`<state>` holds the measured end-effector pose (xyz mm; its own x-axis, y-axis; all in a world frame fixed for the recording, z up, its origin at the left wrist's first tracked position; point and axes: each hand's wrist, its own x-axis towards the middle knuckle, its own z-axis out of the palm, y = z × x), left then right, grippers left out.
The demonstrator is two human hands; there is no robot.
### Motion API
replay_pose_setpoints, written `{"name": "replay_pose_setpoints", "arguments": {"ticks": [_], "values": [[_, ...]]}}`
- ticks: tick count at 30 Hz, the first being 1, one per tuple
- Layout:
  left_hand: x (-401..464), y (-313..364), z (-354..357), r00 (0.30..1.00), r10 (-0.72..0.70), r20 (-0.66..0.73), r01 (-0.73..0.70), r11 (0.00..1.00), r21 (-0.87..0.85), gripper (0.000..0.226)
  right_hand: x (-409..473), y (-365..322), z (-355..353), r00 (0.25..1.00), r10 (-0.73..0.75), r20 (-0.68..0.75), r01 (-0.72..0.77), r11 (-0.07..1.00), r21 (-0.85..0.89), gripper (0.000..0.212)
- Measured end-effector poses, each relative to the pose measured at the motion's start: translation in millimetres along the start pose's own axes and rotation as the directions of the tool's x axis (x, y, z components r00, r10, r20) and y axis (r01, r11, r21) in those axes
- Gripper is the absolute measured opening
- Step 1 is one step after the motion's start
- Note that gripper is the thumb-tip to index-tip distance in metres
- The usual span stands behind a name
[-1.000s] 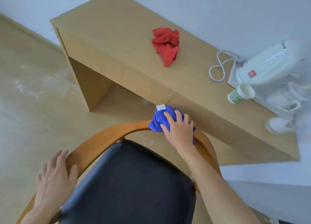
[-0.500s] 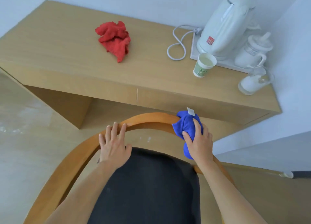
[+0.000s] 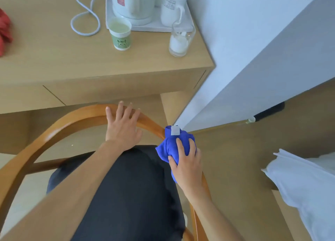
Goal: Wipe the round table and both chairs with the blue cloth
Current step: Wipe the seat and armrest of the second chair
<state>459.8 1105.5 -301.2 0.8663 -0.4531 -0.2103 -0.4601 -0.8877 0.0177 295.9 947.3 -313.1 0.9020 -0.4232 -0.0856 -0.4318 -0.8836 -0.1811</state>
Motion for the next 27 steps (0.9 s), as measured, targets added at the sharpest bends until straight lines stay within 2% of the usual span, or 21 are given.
{"name": "replay_pose_setpoints", "arguments": {"ticks": [3,5,7,9,11,13,14,16,18,19,21,25,27], "values": [[-4,52,1,0.981,0.138,0.135,-0.132,0.99,-0.054,0.06,-30,13,-5,0.998,0.059,0.028,-0.06,0.998,0.017,0.057],[-18,80,4,0.958,0.171,0.23,-0.113,0.963,-0.245,0.057,-51,22,-7,0.994,0.085,0.073,-0.088,0.995,0.043,0.061],[-40,101,9,0.948,0.166,0.271,-0.028,0.893,-0.449,0.054,-65,34,-10,0.988,0.084,0.128,-0.095,0.991,0.089,0.063],[-63,116,16,0.957,0.079,0.279,0.106,0.801,-0.589,0.053,-68,48,-14,0.968,0.09,0.234,-0.132,0.976,0.172,0.058],[-85,127,22,0.926,-0.074,0.369,0.328,0.643,-0.693,0.048,-61,61,-21,0.959,0.102,0.265,-0.199,0.907,0.371,0.04],[-101,136,26,0.849,-0.151,0.507,0.514,0.463,-0.722,0.033,-47,72,-31,0.957,0.125,0.262,-0.252,0.805,0.538,0.031],[-106,142,29,0.815,-0.141,0.563,0.564,0.421,-0.711,0.026,-39,77,-34,0.951,0.128,0.281,-0.273,0.772,0.574,0.037],[-115,153,31,0.768,-0.12,0.629,0.618,0.398,-0.679,0.015,-23,85,-38,0.917,0.134,0.376,-0.346,0.737,0.581,0.061],[-117,166,32,0.751,-0.168,0.639,0.649,0.364,-0.668,0.015,-7,92,-36,0.855,0.129,0.502,-0.433,0.709,0.556,0.08],[-116,173,32,0.745,-0.21,0.633,0.663,0.346,-0.664,0.018,0,97,-34,0.829,0.101,0.55,-0.454,0.697,0.555,0.082],[-113,184,29,0.728,-0.303,0.615,0.685,0.325,-0.652,0.029,16,104,-35,0.811,0.029,0.584,-0.419,0.725,0.546,0.07],[-113,202,16,0.682,-0.433,0.589,0.725,0.295,-0.622,0.045,33,110,-57,0.806,-0.092,0.585,-0.307,0.781,0.545,0.023],[-116,212,5,0.669,-0.483,0.565,0.725,0.258,-0.639,0.048,37,107,-72,0.78,-0.2,0.593,-0.236,0.783,0.575,0.018]]}}
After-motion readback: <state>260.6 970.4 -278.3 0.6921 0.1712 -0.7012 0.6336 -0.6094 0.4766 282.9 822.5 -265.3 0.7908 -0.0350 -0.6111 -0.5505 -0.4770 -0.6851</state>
